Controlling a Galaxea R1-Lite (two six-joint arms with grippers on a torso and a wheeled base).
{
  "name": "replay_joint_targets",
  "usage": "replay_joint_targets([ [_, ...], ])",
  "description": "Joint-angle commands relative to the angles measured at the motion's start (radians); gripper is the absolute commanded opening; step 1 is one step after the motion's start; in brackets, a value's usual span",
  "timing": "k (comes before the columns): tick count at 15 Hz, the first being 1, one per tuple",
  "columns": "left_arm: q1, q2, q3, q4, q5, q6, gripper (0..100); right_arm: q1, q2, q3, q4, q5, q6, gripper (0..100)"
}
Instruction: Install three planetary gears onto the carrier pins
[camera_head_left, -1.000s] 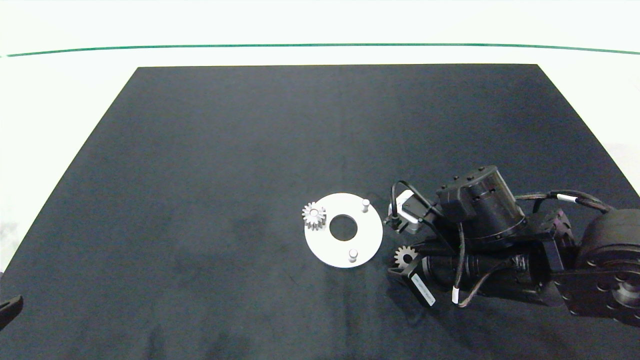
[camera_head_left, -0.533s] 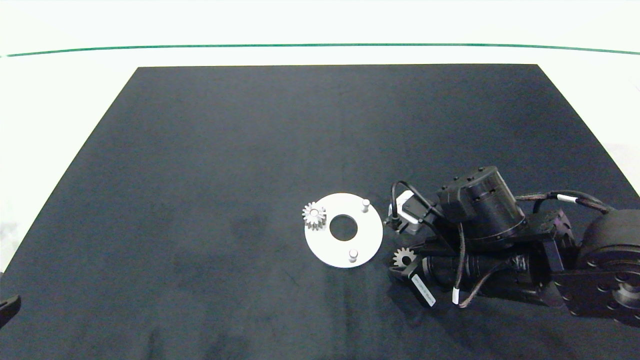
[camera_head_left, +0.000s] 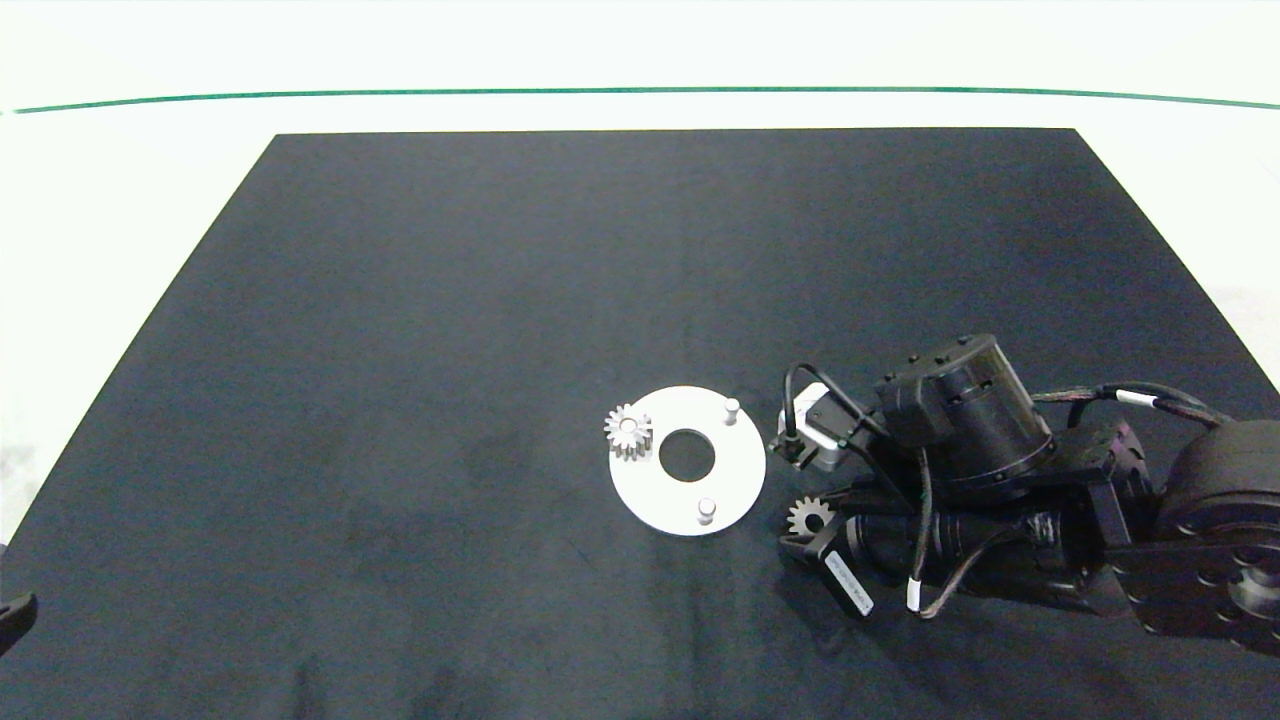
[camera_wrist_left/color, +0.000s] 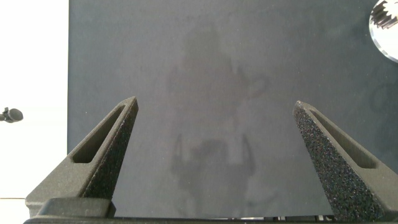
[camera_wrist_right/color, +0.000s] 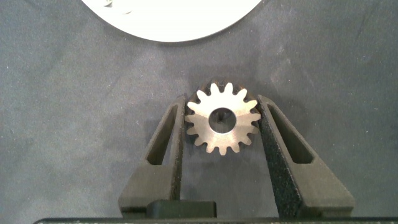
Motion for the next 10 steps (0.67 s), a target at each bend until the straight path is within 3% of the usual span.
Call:
replay_joint_targets([
  [1,0.001,-0.001,0.002,0.002,0.002,0.000,100,0.001,-0.003,-0.001,0.001,-0.003,-0.002,15],
  [8,0.004,0.000,0.001,0.002,0.000,0.000,100,0.001,-0.006,0.005,-0.005,-0.001,0.000,2],
  [10,0.002,0.000,0.002,0.004,0.000,0.000,100,0.008,-0.056,-0.006,0.024,-0.006,-0.005,1],
])
